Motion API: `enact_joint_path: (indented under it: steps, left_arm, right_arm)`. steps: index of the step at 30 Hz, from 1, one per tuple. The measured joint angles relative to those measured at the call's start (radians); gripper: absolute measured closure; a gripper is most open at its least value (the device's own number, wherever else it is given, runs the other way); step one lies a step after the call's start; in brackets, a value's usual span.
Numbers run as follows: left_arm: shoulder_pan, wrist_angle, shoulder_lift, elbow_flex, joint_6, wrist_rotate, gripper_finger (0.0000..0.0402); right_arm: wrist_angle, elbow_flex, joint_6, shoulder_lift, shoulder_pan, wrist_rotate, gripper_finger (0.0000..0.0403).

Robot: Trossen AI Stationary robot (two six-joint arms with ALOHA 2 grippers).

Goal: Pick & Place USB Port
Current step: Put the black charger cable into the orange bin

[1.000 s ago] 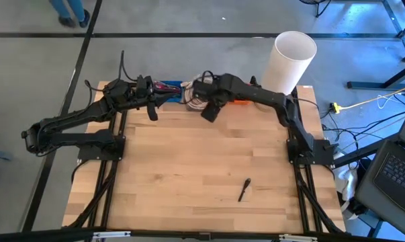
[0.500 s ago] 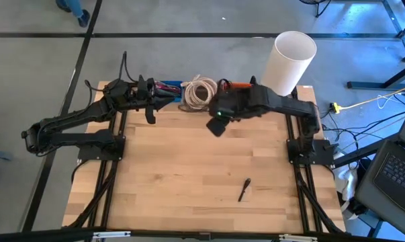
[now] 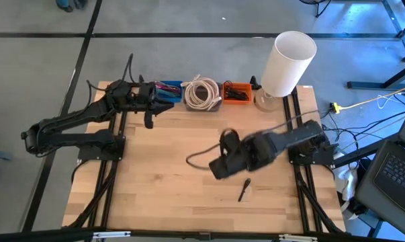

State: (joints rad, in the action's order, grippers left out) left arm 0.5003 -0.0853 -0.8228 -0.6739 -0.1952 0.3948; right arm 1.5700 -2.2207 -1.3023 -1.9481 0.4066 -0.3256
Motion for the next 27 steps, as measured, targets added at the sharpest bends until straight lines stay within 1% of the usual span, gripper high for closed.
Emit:
enact_joint_path:
  steps: [3,5,7,9,13,19,25,27]
  left_arm:
    - [0.0,0.001,0.016,0.0,0.003,0.062,0.037]
    - [0.0,0.001,0.033,0.0,0.003,0.083,0.037]
    - [0.0,0.0,0.049,0.0,0.002,0.098,0.037]
    - [0.0,0.001,0.061,0.0,0.002,0.098,0.0371]
    - [0.0,0.0,0.085,0.0,0.0,0.098,0.0371]
    - [0.0,0.0,0.109,0.0,-0.017,0.098,0.037]
    - [0.0,0.0,0.113,0.0,-0.037,0.098,0.037]
    - [0.0,0.0,0.113,0.0,-0.057,0.098,0.037]
  right_arm:
    - [-0.001,0.073,-0.199,-0.002,0.057,0.001,0.0266]
    - [-0.024,0.111,-0.306,-0.002,0.09,0.003,0.0267]
    - [-0.077,0.151,-0.386,-0.001,0.119,0.009,0.0266]
    - [-0.167,0.195,-0.441,-0.001,0.144,0.009,0.0267]
    - [-0.296,0.275,-0.511,-0.001,0.171,0.008,0.0267]
    - [-0.341,0.367,-0.597,-0.001,0.178,0.006,0.0266]
    - [-0.482,0.479,-0.617,-0.001,0.181,0.009,0.0267]
    - [-0.498,0.526,-0.65,-0.001,0.182,0.018,0.0266]
